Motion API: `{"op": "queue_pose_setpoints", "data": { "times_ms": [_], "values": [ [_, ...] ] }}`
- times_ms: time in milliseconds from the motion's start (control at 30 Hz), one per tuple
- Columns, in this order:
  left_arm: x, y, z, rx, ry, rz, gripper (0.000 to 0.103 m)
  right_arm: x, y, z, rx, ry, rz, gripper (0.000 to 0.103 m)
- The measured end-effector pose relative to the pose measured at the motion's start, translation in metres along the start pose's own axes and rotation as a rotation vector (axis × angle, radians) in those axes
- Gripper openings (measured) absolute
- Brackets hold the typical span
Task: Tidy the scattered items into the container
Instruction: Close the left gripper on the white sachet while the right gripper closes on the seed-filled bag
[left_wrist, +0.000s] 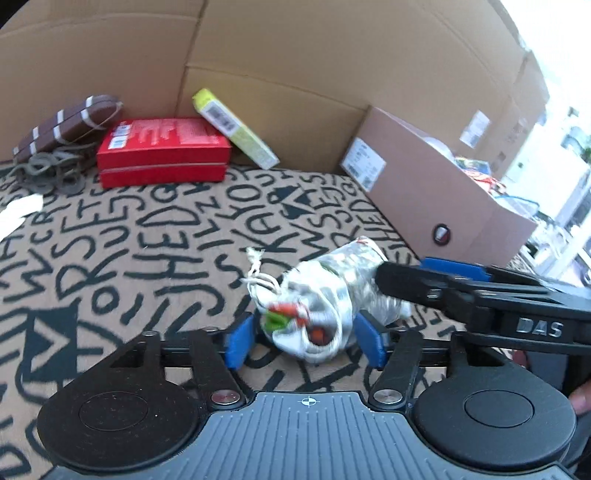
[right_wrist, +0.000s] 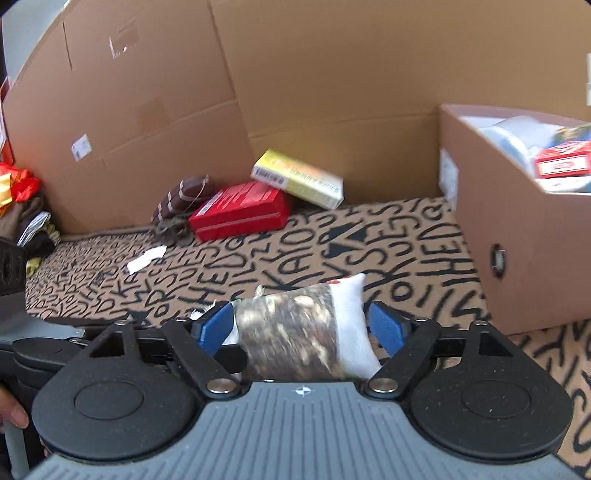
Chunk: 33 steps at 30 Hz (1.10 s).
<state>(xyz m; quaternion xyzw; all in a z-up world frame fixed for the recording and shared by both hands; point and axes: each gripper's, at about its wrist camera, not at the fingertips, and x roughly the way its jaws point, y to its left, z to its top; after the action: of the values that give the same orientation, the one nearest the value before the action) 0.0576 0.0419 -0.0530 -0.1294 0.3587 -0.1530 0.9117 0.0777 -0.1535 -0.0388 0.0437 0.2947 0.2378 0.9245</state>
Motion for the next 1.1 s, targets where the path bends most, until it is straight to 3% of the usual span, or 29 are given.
{"op": "queue_pose_setpoints", "data": {
  "times_ms": [167, 333, 500, 667, 867, 967, 1000, 1100],
  "values": [
    [-0.008, 0.013, 0.001, -0.077, -0.035, -0.018, 0.078, -0.009, -0.011, -0.012, -0.004, -0.091, -0.032, 0.088],
    [-0.003, 0.027, 0.005, -0.161, -0.024, -0.044, 0.078, -0.004, -0.021, -0.024, 0.015, -0.073, 0.012, 0.088],
    [0.006, 0.023, 0.016, -0.112, -0.029, -0.072, 0.078, 0.006, -0.019, -0.029, -0.043, -0.040, 0.058, 0.088],
    [0.016, 0.018, 0.015, -0.069, 0.008, -0.109, 0.070, 0.016, -0.021, -0.031, -0.041, 0.011, 0.095, 0.088],
    [0.023, 0.018, 0.018, -0.077, 0.014, -0.113, 0.078, 0.022, -0.022, -0.031, -0.069, 0.029, 0.125, 0.093],
    [0.026, 0.019, 0.018, -0.075, 0.019, -0.128, 0.075, 0.023, -0.023, -0.031, -0.078, 0.013, 0.131, 0.093],
    [0.027, 0.019, 0.018, -0.074, 0.019, -0.132, 0.068, 0.024, -0.024, -0.030, -0.072, 0.008, 0.133, 0.093],
    [0.028, 0.021, 0.019, -0.080, 0.025, -0.150, 0.059, 0.026, -0.024, -0.029, -0.059, 0.012, 0.144, 0.087]
  ]
}}
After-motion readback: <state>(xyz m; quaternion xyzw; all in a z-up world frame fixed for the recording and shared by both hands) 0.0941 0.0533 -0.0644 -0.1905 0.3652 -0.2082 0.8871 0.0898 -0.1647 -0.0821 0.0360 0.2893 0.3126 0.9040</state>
